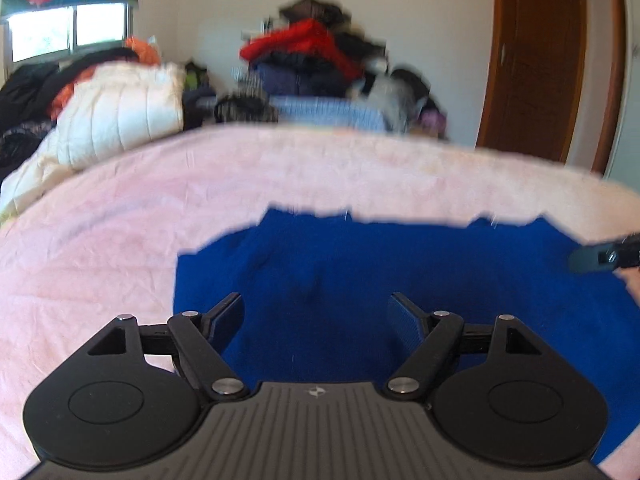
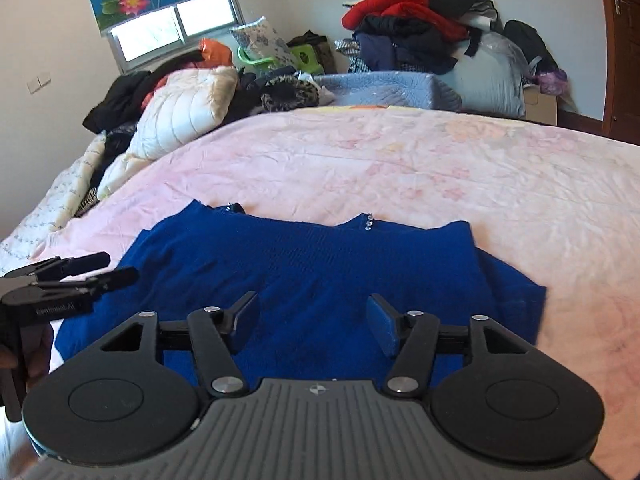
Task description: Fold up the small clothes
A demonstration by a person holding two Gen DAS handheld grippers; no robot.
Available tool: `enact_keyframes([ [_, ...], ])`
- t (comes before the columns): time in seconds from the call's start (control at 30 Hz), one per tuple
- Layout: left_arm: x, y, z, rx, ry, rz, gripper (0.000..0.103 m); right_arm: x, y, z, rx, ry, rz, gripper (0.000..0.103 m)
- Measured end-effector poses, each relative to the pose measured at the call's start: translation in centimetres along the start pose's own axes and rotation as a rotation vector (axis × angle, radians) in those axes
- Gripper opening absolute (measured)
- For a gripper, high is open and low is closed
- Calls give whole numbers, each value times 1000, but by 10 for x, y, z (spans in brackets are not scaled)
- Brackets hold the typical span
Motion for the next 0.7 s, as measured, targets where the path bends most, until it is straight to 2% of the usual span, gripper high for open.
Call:
enact_keyframes([
  [0.03,-6,0,11,7,-52,-5,79,-1,2,11,-13,-37,-4,68],
  [0.1,-16,-4,14,4,-17,3,83,-5,9,27,-38,-96,-9,68],
  [0.2,-22,-9,8,-4,17,-24,83,3,21,28,-54,-100,31,64],
  [0.27,-27,-9,4,-5,47,-40,82,17,17,22,-75,-66,78,63],
  [0.37,-29,-12,-2,-6,74,-78,82,41,-18,21,94,-28,72,65],
  [0.5,-30,-16,-5,-15,87,-104,82,66,-86,61,260,-89,23,67],
  [0.57,-30,-15,-5,-11,84,-99,82,75,-110,95,291,-156,49,68],
  [0.63,-30,-14,-4,-10,82,-96,83,80,-124,133,306,-230,113,62],
  [0.7,-30,-15,-5,-15,84,-101,83,81,-131,163,268,-279,152,56],
])
Point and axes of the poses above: each gripper's, at about its wrist camera, not at the fingertips, and z roughly the way its jaws point, y to its right, x to its top, the point moved 4 cm from there along z, roughly the way its jaws point, and after that the axes turned 6 degrees about z, right-handed, at the moved point
